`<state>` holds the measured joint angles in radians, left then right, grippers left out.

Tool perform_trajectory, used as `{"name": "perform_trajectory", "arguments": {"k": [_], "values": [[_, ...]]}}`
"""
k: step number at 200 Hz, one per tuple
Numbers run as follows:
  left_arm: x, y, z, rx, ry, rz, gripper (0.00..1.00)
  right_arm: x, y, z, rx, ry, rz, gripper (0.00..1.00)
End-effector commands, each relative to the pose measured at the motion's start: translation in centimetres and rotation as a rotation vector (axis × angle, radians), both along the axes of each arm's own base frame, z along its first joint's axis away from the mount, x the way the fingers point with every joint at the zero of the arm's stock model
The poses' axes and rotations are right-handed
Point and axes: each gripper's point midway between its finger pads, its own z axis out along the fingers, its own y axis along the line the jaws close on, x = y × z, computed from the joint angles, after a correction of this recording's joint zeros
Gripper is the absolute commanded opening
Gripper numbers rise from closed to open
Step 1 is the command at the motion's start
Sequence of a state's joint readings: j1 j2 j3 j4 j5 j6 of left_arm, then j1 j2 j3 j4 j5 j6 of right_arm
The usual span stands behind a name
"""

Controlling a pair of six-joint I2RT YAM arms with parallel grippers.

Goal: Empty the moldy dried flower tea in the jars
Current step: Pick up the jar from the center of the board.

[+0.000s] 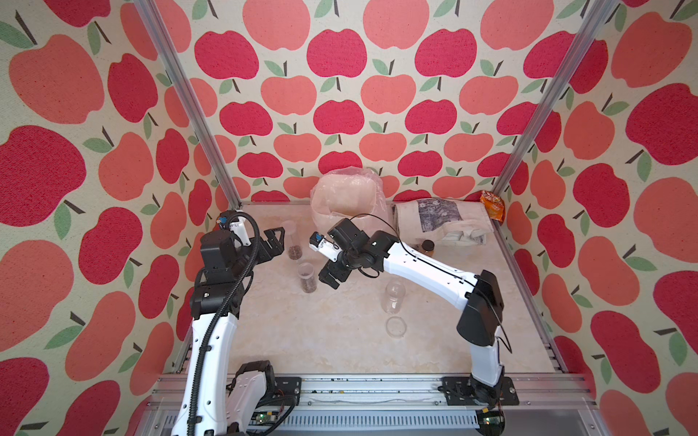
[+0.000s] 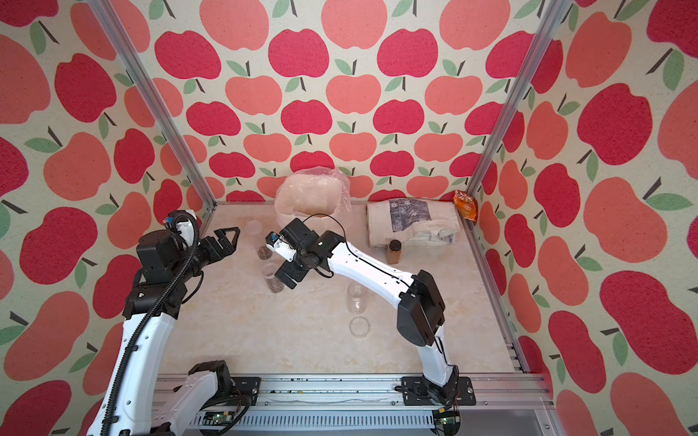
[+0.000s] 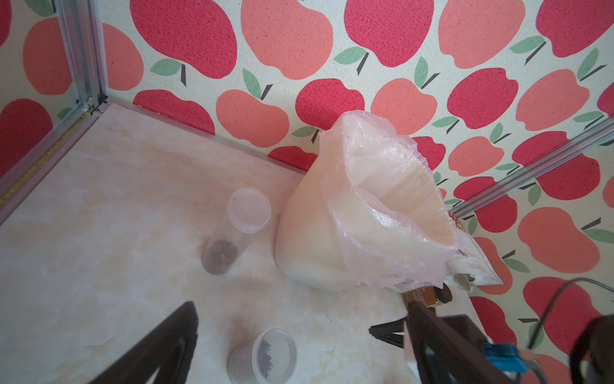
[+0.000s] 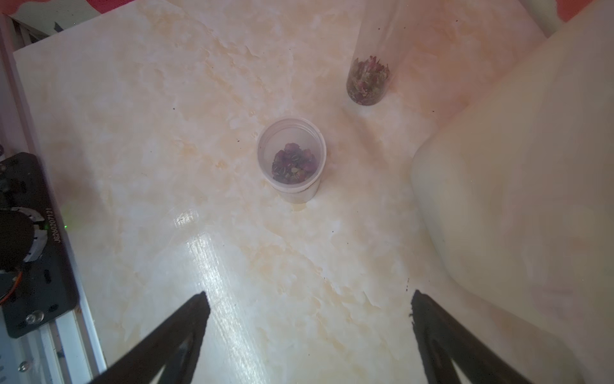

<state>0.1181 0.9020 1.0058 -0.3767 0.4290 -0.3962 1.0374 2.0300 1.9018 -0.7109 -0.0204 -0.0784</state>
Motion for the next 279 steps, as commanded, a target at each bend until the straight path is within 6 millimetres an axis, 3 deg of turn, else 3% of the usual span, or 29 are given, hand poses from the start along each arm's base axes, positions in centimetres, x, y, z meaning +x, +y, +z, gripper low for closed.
{"name": "perform_trajectory", "arguments": {"k": [1, 46, 107, 165, 212, 248, 279], "values": [[-0.2, -0.6, -0.6, -0.034, 0.021, -0.031, 0.99, 0.5, 2.8, 0.3, 0.065, -0.011, 0.022, 0.99], [-0.2, -0.8, -0.8, -0.041, 0.025, -0.043, 0.99, 0.6, 5.5, -3.0, 0.066, 0.063, 0.049, 0.99], [-0.1, -0.7, -1.2, -0.035, 0.033, -0.043, 1.00, 1.5, 7.8, -5.5, 0.070, 0.067, 0.056, 0.96], [0.0, -0.7, -1.6, -0.035, 0.040, -0.044, 1.00, 1.5, 9.1, -6.5, 0.066, 0.046, 0.075, 0.76], [0.0, -0.6, -1.4, -0.030, 0.031, -0.042, 0.99, 0.8, 8.7, -4.0, 0.094, 0.037, 0.076, 0.56], [-0.2, -0.7, -0.3, -0.015, -0.009, -0.052, 0.99, 0.3, 7.5, 0.5, 0.169, 0.004, 0.071, 0.48], [-0.5, -1.5, 1.6, -0.022, -0.081, -0.103, 0.99, 0.0, 5.1, 5.0, 0.219, -0.037, 0.054, 0.45]]}}
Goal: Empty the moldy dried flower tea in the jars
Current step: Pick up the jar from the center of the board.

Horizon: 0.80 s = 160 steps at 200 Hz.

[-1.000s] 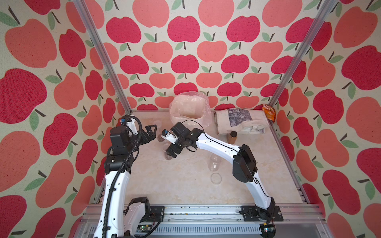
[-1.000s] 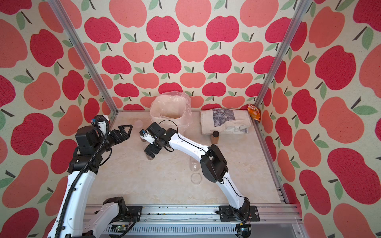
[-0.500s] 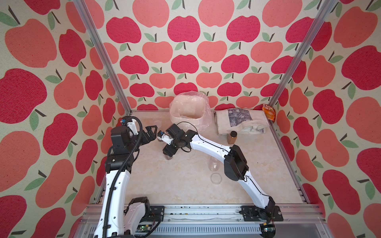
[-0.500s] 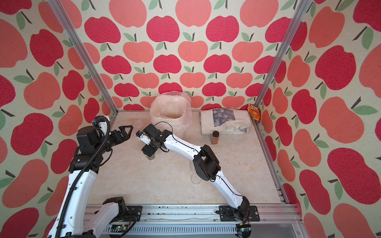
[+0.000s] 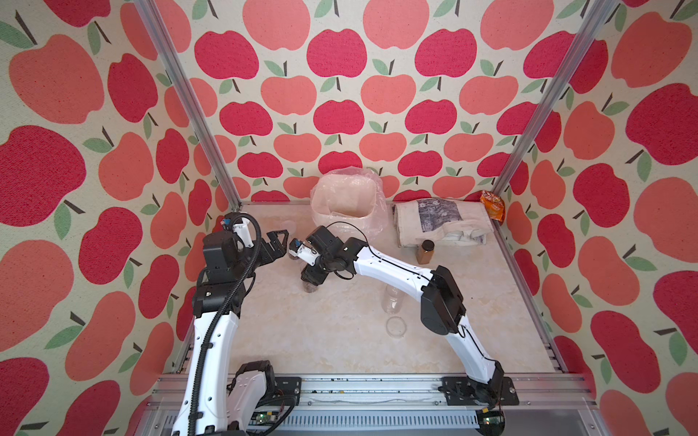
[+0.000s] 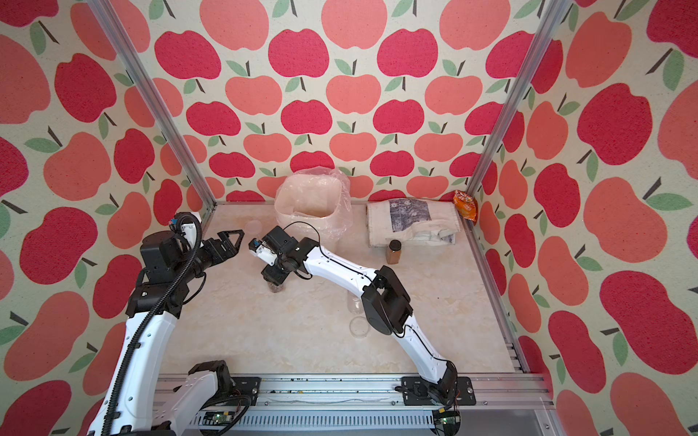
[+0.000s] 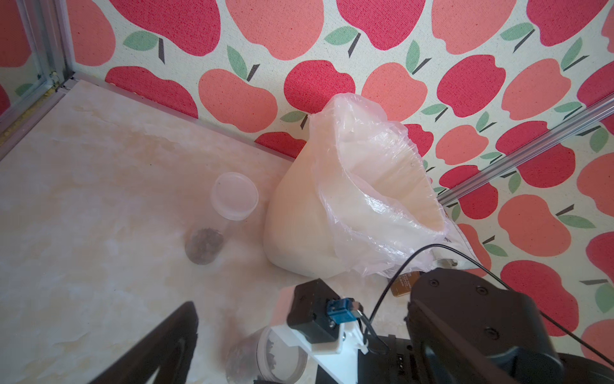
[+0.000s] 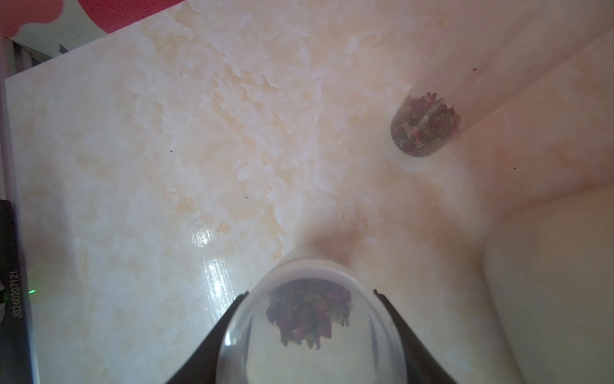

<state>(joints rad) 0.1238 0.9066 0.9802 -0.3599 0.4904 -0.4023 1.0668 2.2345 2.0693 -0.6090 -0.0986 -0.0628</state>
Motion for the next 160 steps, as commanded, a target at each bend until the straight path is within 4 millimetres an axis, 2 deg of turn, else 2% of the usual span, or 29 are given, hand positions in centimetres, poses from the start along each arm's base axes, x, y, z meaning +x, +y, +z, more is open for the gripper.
{"name": "perform_trajectory", "arguments": {"k": [1, 31, 61, 107, 160], "values": [[-0.4, -0.8, 2.4, 0.005, -0.098, -0.054, 0.99, -0.3, -1.5, 7.7, 0.132, -0.062, -0.018, 0.45], [-0.8, -1.7, 4.1, 0.002, -0.184, -0.111, 0.99, -0.5, -5.1, 11.2, 0.176, -0.076, -0.058, 0.44], [-1.0, -3.4, 5.1, -0.004, -0.242, -0.188, 0.99, -0.6, -9.4, 13.4, 0.226, -0.073, -0.122, 0.41], [-1.1, -9.6, 4.2, 0.140, -0.299, -0.375, 1.00, -0.5, -15.1, 15.4, 0.296, -0.041, -0.224, 0.39], [-1.1, -16.8, 2.5, 0.274, -0.354, -0.603, 0.99, -0.8, -18.8, 17.7, 0.403, 0.035, -0.312, 0.38]]}}
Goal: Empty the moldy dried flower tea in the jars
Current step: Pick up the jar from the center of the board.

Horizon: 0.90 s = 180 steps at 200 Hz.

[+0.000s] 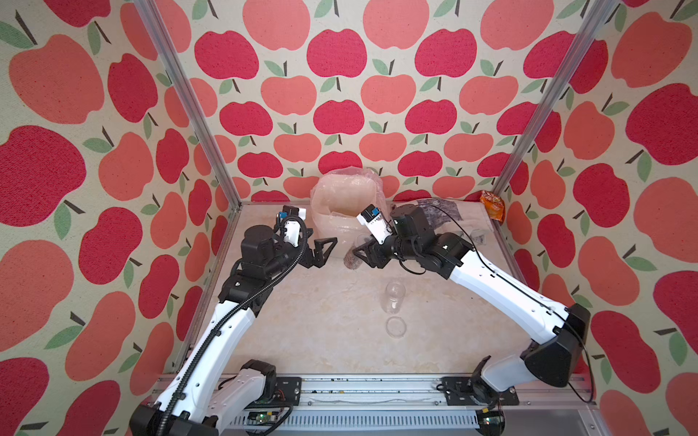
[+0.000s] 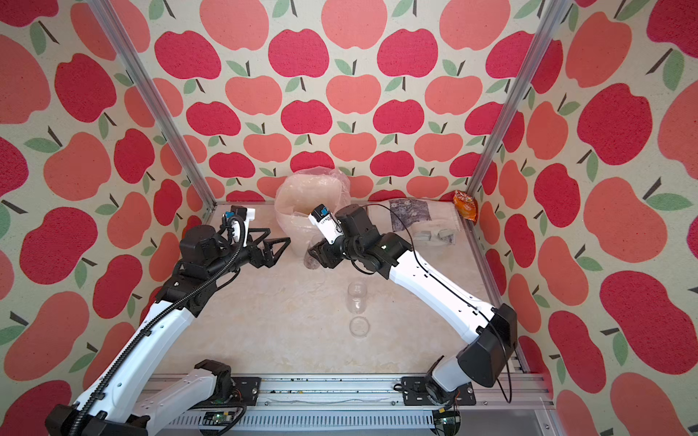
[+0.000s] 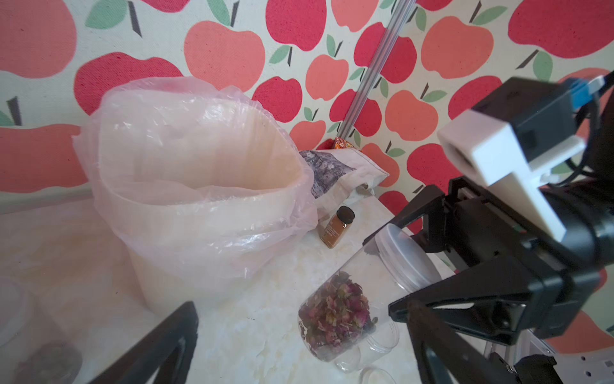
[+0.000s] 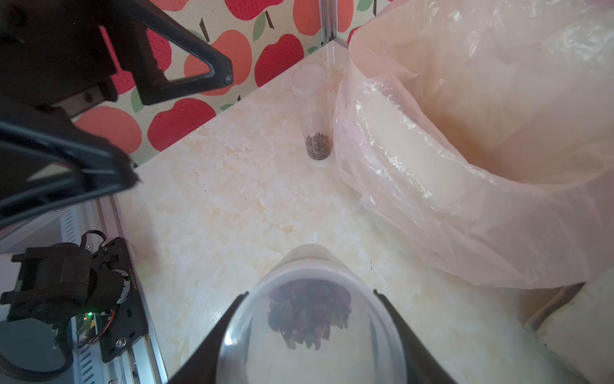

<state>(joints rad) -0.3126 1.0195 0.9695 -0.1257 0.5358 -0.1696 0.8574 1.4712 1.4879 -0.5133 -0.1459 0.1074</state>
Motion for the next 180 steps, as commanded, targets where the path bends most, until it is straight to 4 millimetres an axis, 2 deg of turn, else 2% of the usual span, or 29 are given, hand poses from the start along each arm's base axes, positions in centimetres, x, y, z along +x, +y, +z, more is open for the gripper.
{"name": "perform_trajectory", "arguments": {"k": [1, 29, 31, 39, 77, 118, 161, 180], "values": [[0.1, -2.1, 1.2, 0.084, -0.140, -0.068, 1.00, -0.7, -1.1, 2.6, 0.118, 0.036, -0.024, 0.38], [-1.0, -5.0, 0.4, 0.136, -0.220, -0.173, 0.99, -0.6, -2.3, 3.6, 0.164, 0.058, -0.054, 0.38], [-0.8, -5.4, -0.3, 0.144, -0.208, -0.182, 0.99, -0.6, -2.3, 3.6, 0.167, 0.060, -0.055, 0.38], [-1.0, -6.2, -0.8, 0.152, -0.223, -0.212, 1.00, -0.6, -2.5, 3.8, 0.174, 0.068, -0.065, 0.37], [-2.0, -8.7, -2.2, 0.158, -0.261, -0.307, 0.99, -0.5, -2.8, 4.5, 0.199, 0.096, -0.077, 0.36], [-2.6, -9.9, -3.8, 0.176, -0.243, -0.379, 1.00, -0.7, -2.1, 4.9, 0.215, 0.117, -0.051, 0.35], [-2.0, -9.7, -4.8, 0.223, -0.241, -0.357, 1.00, -1.2, -1.6, 4.7, 0.226, 0.156, -0.018, 0.35], [-1.9, -9.7, -4.9, 0.234, -0.244, -0.356, 0.89, -1.4, -1.1, 4.4, 0.221, 0.182, 0.003, 0.35]]}}
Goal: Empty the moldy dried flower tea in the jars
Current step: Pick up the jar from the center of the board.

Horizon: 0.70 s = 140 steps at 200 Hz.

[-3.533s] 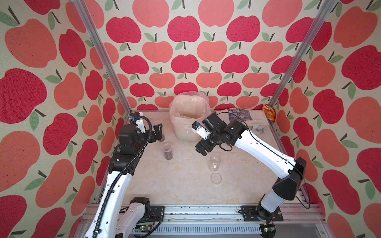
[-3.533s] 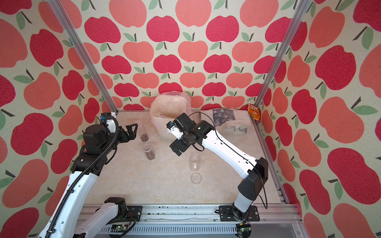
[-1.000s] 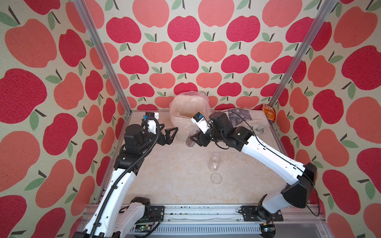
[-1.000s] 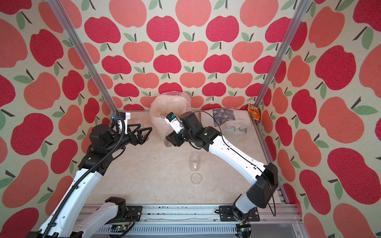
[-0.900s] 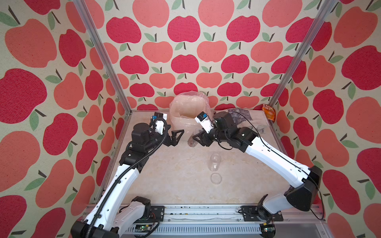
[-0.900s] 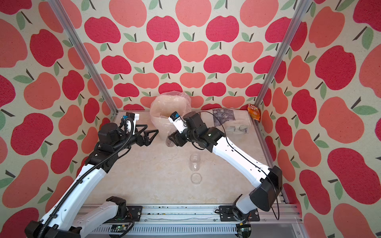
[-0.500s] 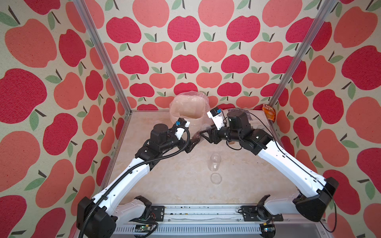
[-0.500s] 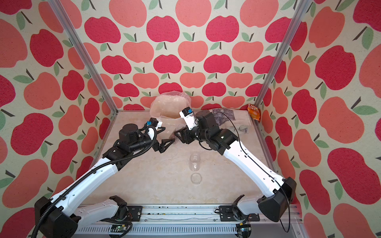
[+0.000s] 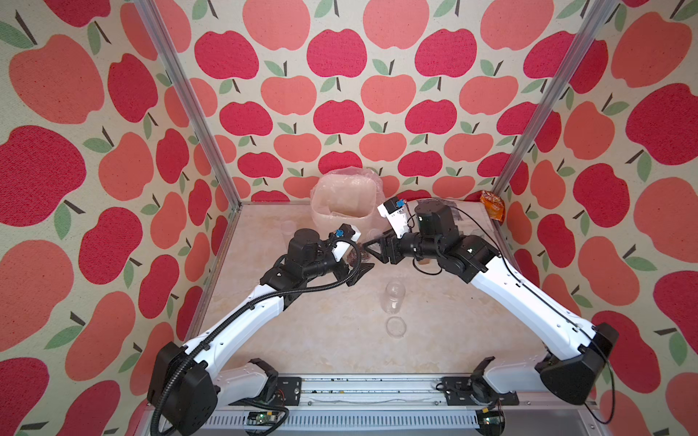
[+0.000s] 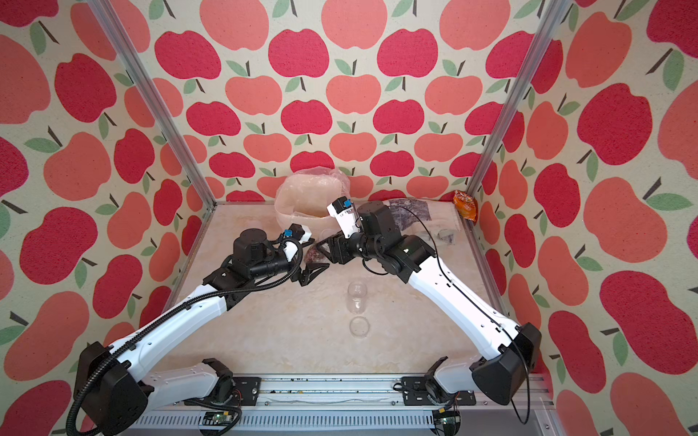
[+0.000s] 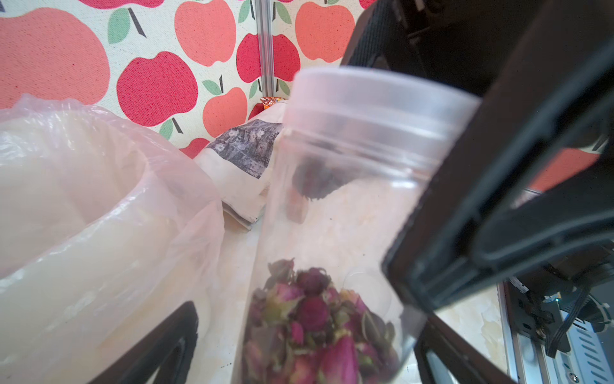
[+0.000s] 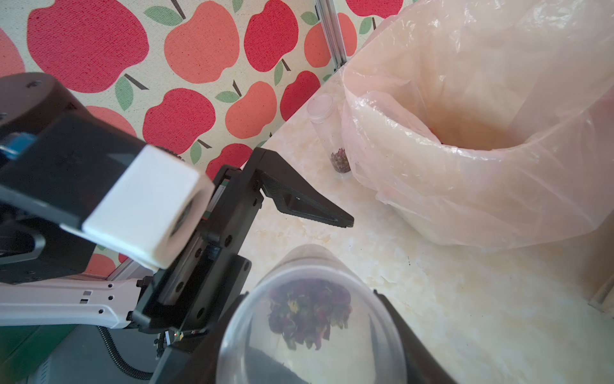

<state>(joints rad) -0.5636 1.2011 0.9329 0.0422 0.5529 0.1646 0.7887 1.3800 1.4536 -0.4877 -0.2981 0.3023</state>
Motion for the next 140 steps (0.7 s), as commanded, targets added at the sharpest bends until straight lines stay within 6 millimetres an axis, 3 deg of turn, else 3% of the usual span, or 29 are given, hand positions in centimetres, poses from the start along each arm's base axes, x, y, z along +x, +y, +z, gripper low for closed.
{"name": "perform_trajectory", "arguments": {"k": [1, 71, 120, 140], "values": [[0.16, -0.19, -0.55, 0.026, -0.030, -0.010, 0.88, -0.34, 0.71, 1.24, 0.041, 0.023, 0.038, 0.35], [-0.06, -0.24, -1.17, 0.045, -0.036, -0.029, 0.56, -0.17, 1.28, 0.70, 0.029, 0.047, 0.058, 0.36], [-0.41, -0.16, -0.87, 0.039, -0.074, -0.041, 0.42, -0.03, 1.24, 0.37, 0.018, 0.049, 0.054, 0.37], [-0.45, -0.10, -0.78, 0.037, -0.085, -0.039, 0.37, -0.03, 1.09, 0.39, 0.014, 0.047, 0.054, 0.44]]}}
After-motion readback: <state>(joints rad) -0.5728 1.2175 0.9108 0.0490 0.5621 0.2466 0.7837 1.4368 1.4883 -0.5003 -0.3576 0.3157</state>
